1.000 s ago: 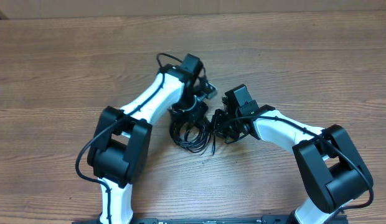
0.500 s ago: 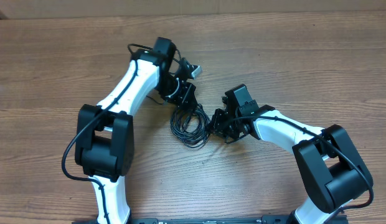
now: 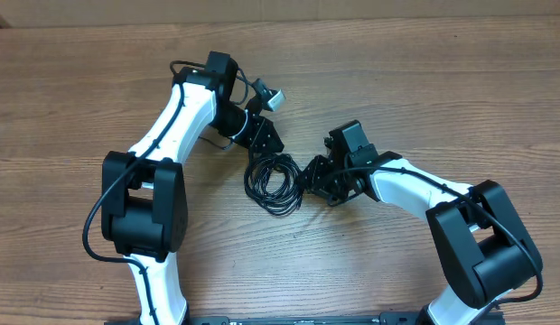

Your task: Untangle cables

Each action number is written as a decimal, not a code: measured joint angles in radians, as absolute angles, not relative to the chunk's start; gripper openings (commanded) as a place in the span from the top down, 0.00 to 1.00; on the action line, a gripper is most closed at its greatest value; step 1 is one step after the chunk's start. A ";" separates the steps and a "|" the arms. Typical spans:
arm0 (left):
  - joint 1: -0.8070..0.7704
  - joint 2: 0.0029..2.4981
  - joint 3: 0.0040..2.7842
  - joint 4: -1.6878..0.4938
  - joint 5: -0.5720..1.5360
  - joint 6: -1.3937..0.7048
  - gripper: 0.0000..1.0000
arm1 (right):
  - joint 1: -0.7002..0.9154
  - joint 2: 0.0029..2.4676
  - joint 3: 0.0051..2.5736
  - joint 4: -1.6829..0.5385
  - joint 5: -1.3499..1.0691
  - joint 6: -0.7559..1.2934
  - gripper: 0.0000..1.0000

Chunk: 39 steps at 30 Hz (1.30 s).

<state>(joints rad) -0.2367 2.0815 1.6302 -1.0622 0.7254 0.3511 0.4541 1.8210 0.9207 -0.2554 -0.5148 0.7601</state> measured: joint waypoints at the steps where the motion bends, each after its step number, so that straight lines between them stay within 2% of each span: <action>1: -0.245 2.082 1.630 -1.053 0.690 0.337 0.77 | 0.453 1.821 0.921 -0.234 -0.548 0.740 0.72; 3: -0.261 2.082 1.631 -1.039 0.629 0.310 0.77 | 0.451 1.821 0.921 -0.223 -0.593 0.717 0.70; 4: -0.268 2.082 1.631 -1.032 0.600 0.296 0.77 | 0.451 1.821 0.921 -0.222 -0.615 0.705 0.65; 7: -0.289 2.082 1.631 -1.009 0.514 0.256 0.76 | 0.451 1.821 0.921 -0.215 -0.645 0.681 0.41; 11: -0.302 2.082 1.631 -0.998 0.455 0.231 0.73 | 0.449 1.821 0.921 -0.220 -0.615 0.654 0.33; 13: -0.307 2.082 1.631 -0.998 0.439 0.224 0.70 | 0.447 1.821 0.921 -0.219 -0.592 0.645 0.32; 19: -0.306 2.090 1.631 -1.003 0.421 0.212 0.70 | 0.446 1.821 0.921 -0.208 -0.541 0.645 0.30; 26: -0.306 2.158 1.632 -1.007 0.414 0.212 0.71 | 0.448 1.822 0.921 -0.183 -0.524 0.655 0.37; 28: -0.306 2.170 1.632 -1.006 0.414 0.211 0.72 | 0.454 1.827 0.921 -0.163 -0.520 0.656 0.37; 32: -0.306 2.177 1.632 -1.007 0.414 0.207 0.81 | 0.477 1.845 0.921 -0.145 -0.519 0.656 0.38; 36: -0.307 2.178 1.632 -1.014 0.414 0.208 0.83 | 0.485 1.850 0.921 -0.142 -0.519 0.656 0.39; 39: -0.308 2.178 1.632 -1.027 0.414 0.208 0.80 | 0.485 1.850 0.921 -0.143 -0.515 0.658 0.39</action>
<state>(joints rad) -0.3084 2.1780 1.6318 -1.0271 0.4141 0.2085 0.4850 1.8500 0.9207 -0.1429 -0.5152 0.6582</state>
